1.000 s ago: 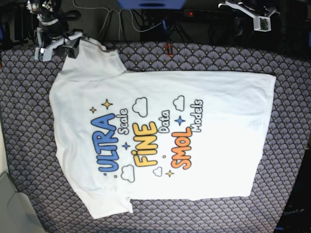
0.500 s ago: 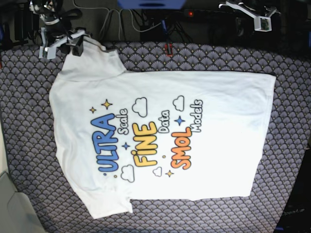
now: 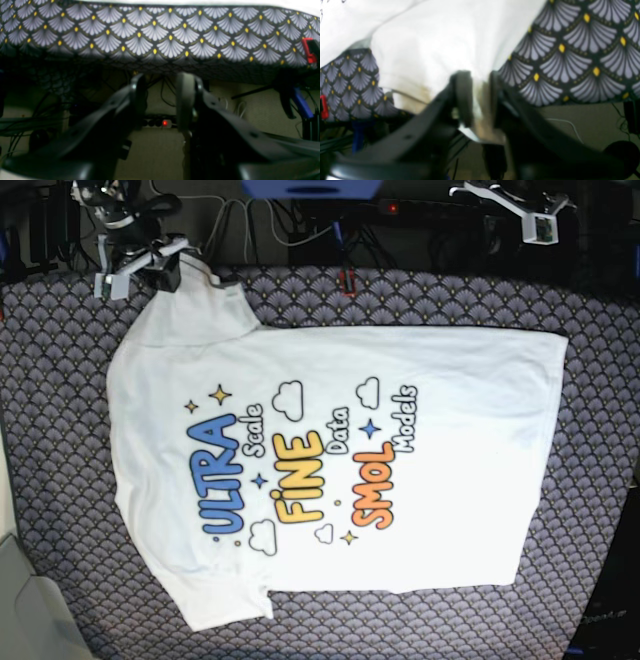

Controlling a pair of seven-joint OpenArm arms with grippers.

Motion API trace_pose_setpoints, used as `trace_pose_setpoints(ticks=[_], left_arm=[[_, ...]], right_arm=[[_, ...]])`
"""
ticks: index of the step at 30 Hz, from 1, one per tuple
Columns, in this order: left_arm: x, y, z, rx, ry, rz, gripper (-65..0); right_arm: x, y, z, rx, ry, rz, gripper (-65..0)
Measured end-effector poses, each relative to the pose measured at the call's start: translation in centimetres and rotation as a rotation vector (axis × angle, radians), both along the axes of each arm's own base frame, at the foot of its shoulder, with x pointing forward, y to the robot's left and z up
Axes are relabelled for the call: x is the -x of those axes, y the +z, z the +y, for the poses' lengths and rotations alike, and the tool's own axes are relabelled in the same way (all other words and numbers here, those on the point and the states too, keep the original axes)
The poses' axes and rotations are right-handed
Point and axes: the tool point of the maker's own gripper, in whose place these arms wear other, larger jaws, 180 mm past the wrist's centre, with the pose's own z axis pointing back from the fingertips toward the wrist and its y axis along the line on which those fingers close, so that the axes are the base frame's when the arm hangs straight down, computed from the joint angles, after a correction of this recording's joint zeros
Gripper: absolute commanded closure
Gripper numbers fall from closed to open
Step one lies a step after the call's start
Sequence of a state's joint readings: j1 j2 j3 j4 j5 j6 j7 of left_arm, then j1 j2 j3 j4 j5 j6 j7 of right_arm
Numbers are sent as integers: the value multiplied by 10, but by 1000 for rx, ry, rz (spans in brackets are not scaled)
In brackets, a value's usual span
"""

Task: Fold the T-shirt properly
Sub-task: 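Move the left gripper to the other shoulder corner and pinch it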

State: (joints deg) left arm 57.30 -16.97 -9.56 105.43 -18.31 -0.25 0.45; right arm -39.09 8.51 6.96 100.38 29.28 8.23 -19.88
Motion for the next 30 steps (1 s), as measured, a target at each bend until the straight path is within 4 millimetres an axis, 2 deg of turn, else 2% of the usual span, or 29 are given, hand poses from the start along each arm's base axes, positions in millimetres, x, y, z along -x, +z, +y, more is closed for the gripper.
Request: trace_pose_setpoints(ticks=[2,5,8,11,16,20,23,25,28,30], left_arm=[[0,0,0,-1,0,-1,-204],[-1,1,2,-4,3,-2,-207],[-5,7,22,-43,42,-25,-208],[-24,18,44,-90,93,-84,-209],[-53,36,70,-139,148,-180,-209],[-76,37,81,-137,172,-166,-209],[-99,47,100,-156,223,-197,-212],[-108,40,104,-143,219,-178,-238],[-119,29,100,-96,168,-163,-305],[-124,25,106,-76,185,-168,-340]], right_arm=[[1,-1,0,-2,2,5,0],[1,-1,0,-2,1,7,0],[1,0,0,-2,4,5,0],[1,0,0,-3,6,5,0],[-5,0,0,-2,10,0,0],[-5,0,0,-2,10,0,0],[-5,0,0,-2,11,0,0],[-5,0,0,-2,12,-1,0],[-5,0,-1,1,14,1,0],[-5,0,-3,9,28,3,0]])
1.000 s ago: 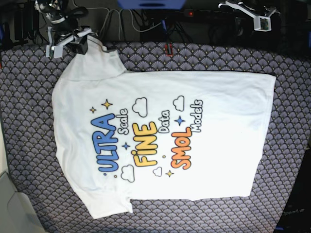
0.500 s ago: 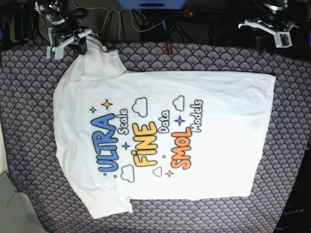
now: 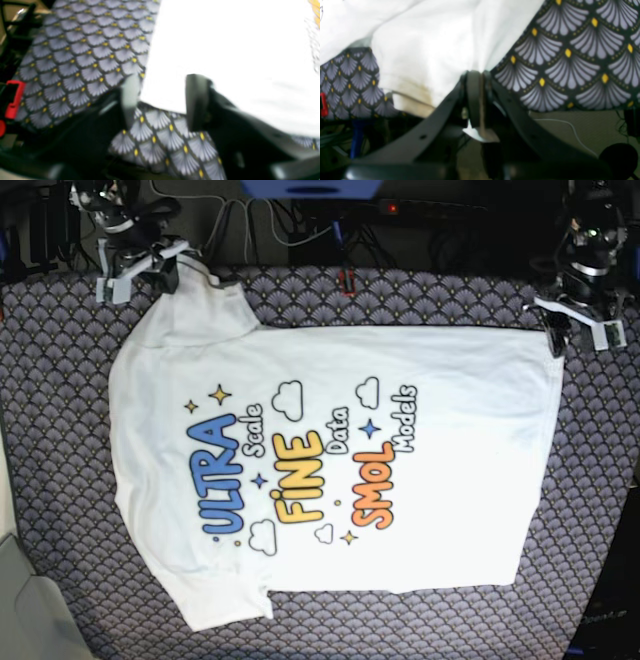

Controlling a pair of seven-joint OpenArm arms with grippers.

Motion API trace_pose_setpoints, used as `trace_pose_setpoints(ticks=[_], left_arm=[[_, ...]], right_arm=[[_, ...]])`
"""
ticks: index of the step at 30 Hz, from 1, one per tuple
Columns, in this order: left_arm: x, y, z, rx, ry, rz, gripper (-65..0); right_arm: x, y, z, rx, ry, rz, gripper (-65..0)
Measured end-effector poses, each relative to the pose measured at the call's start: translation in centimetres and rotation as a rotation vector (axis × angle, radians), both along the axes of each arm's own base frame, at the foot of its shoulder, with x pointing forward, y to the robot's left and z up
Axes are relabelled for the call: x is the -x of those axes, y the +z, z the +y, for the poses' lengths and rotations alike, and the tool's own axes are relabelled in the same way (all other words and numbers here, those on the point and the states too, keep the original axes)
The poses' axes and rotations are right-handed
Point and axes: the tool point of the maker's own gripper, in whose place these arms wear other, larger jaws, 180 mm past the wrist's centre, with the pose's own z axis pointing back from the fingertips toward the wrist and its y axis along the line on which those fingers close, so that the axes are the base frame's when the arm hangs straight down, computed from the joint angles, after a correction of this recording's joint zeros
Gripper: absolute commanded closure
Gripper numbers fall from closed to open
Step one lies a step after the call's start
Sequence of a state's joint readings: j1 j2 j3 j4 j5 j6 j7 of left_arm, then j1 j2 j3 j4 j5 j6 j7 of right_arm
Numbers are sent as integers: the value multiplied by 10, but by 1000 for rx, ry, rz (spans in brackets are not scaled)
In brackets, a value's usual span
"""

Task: Fold the T-shirt properly
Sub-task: 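Move the left gripper to the other shoulder corner and pinch it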

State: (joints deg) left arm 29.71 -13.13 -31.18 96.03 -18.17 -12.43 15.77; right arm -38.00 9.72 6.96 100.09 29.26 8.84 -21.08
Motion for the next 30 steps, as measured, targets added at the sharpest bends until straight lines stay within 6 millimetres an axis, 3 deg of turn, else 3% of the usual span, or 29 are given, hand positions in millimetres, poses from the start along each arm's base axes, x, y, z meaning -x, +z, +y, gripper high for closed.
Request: trace_pose_setpoints(ticks=[7,13,20,27,30], left_arm=[[1,-29,26,62,100,64,-343],[7,-59,30,108,131,123,-343],[-4,-57,30,116,134,102,-343],[-11,-60,17,127,99,102,-342],[-12,-61,13,128,90,104,-297]], right_arm=[[0,0,0,0,4,1,0],[0,0,0,0,4,1,0],[-12,-3,3,-14,20,34,0],[-14,-4,4,-23,21,34,0],[-14,-4,4,-23,21,33,0]])
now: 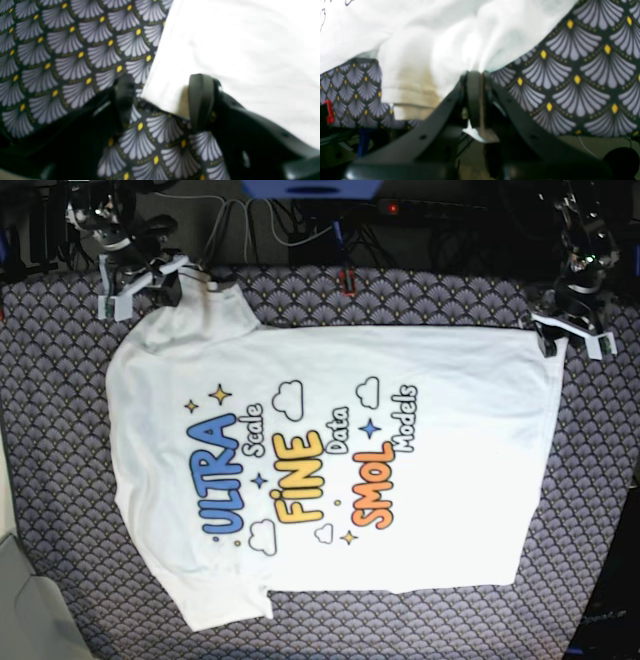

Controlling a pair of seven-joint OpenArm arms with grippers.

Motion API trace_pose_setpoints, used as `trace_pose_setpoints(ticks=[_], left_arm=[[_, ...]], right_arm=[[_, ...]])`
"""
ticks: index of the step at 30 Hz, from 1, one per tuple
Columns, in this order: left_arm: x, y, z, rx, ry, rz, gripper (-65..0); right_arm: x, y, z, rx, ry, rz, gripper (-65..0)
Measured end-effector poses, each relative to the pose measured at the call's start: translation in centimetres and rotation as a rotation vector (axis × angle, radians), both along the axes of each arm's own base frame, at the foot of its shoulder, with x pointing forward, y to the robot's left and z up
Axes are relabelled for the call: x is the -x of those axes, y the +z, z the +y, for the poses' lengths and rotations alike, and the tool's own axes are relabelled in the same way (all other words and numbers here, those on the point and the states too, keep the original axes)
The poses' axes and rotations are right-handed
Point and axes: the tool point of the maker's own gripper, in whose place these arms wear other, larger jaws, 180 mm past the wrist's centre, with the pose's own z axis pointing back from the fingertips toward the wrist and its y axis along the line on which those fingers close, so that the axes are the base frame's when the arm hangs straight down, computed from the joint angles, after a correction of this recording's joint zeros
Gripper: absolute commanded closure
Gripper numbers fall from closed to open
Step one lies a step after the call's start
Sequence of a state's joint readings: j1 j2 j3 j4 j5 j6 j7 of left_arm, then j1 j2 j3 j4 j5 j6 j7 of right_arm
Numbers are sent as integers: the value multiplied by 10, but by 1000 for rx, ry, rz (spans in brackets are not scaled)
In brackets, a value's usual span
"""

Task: Fold the T-shirt properly
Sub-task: 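Move the left gripper to the other shoulder corner and pinch it, then lift both shoulder corners and fold them toward the shirt's hem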

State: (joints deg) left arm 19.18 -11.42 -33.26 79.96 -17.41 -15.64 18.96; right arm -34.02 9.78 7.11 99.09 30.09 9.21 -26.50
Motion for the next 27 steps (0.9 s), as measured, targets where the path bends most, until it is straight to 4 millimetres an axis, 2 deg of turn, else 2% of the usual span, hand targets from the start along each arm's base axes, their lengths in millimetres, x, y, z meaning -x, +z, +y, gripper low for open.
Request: trace_pose_setpoints(ticks=[2,5,6,8,14,20,24,27], left_arm=[[-2,-1,-4,1,-8,-3,-207],[-4,-2,-9,11,-24,-3,-21],[-4,-1,-9,12,-23,-5,0],[-4,-1,-9,13,-22,-5,-20],[-4,4,-9,1,-31,-1,-7],[-17,27,-11,-31,-54,-59,-7],[-20,34,-11,-39,-56,-76,-7],[-21,35,-11,-40,-53,-80,-7]], right_arm=[[0,0,0,0,0,-1,0],[0,0,0,0,1,-2,0],[-1,1,0,1,2,-2,0],[-1,1,0,1,2,-3,0],[2,12,5,21,43,12,0],[-16,39,7,37,71,-71,0],[-21,45,-6,74,75,-86,0],[-36,53,-10,87,72,-122,0]])
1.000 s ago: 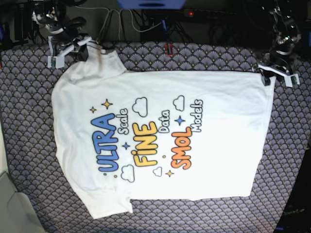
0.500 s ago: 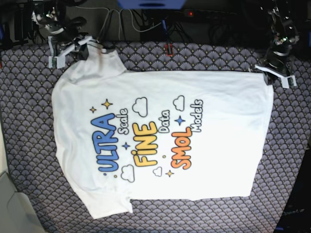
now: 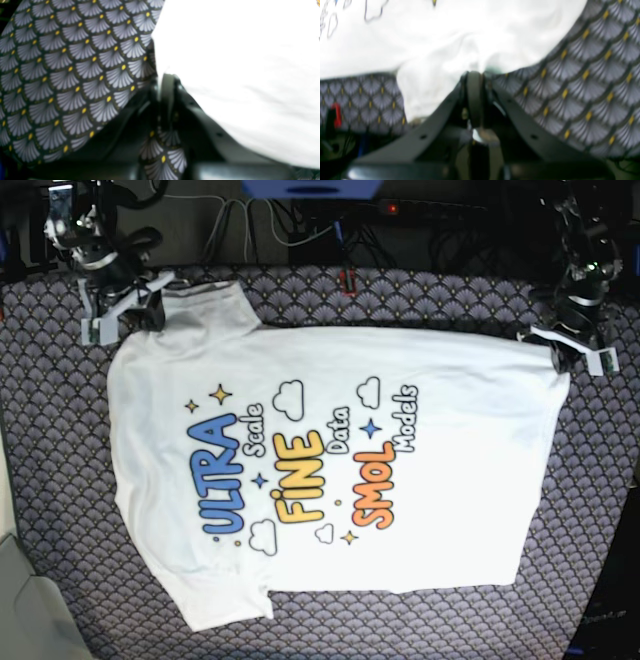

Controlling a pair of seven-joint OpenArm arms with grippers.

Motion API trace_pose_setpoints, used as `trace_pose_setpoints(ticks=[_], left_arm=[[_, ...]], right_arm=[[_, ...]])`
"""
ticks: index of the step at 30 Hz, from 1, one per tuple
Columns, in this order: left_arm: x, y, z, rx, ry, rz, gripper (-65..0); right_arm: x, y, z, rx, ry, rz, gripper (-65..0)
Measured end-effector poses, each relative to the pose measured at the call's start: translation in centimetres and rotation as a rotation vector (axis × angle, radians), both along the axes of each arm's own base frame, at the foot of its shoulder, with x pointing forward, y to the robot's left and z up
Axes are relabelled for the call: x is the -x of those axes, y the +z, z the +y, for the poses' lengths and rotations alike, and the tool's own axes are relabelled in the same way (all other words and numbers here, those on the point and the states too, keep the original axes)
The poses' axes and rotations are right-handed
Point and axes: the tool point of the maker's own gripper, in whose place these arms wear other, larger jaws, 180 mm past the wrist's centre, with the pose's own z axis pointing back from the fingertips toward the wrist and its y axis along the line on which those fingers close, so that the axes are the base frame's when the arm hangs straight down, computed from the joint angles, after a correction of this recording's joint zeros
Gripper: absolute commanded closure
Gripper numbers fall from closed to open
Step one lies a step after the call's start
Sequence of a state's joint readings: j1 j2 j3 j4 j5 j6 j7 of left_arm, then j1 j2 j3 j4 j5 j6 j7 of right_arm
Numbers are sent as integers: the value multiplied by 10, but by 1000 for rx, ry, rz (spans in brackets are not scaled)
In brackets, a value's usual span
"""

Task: Fold the T-shirt properly
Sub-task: 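Lift both shoulder corners and fold them toward the shirt's hem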

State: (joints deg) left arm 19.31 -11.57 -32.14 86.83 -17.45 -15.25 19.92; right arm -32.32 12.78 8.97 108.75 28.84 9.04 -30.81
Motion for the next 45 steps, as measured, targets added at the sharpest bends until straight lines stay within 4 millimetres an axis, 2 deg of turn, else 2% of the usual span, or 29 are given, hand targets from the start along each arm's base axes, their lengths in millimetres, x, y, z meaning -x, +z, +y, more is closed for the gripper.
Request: trace_pose_setpoints(ticks=[4,6,11,17,20,24,26,30,35,37,40,42,45], left_arm=[[-14,8,0,2,0,-26,-7],[-24,16,3,-10,-13,-48,-7],[-43,18,3,14,-16,23,-7],[-75,42,1,18,-21,-40,-7],[-86,47,4,-52,-34,-17,-7],[-118,65,5,-137,-42,-48,-7],[-126,58,3,-148,-55,-23,-7],[-132,41,9,-159,-39,45,-6],[-153,49,13,-176,-34,28,-6],[-151,43,15,-178,-32,52,-6],[-151,33,15,-166,-31,82,-6],[-156,36,14,-162,-33,73,-6],[-159,40,15,-161,-31,58,-6]], right_arm=[[-13,11,-18,47,-7,-38,0],[-20,15,-19,45,-7,-55,0],[-39,23,-27,72,6,-46,0],[-76,46,-32,96,27,-91,0],[-94,56,-35,112,38,-101,0],[-119,63,-45,118,25,-115,0],[-128,58,-50,121,21,-103,0],[-147,47,-40,131,87,-67,0],[-176,43,-35,137,114,-55,0],[-184,36,-37,175,127,-25,0],[-200,37,-37,213,137,-31,0],[-209,37,-35,261,157,-55,0],[-211,21,-33,348,194,-38,0]])
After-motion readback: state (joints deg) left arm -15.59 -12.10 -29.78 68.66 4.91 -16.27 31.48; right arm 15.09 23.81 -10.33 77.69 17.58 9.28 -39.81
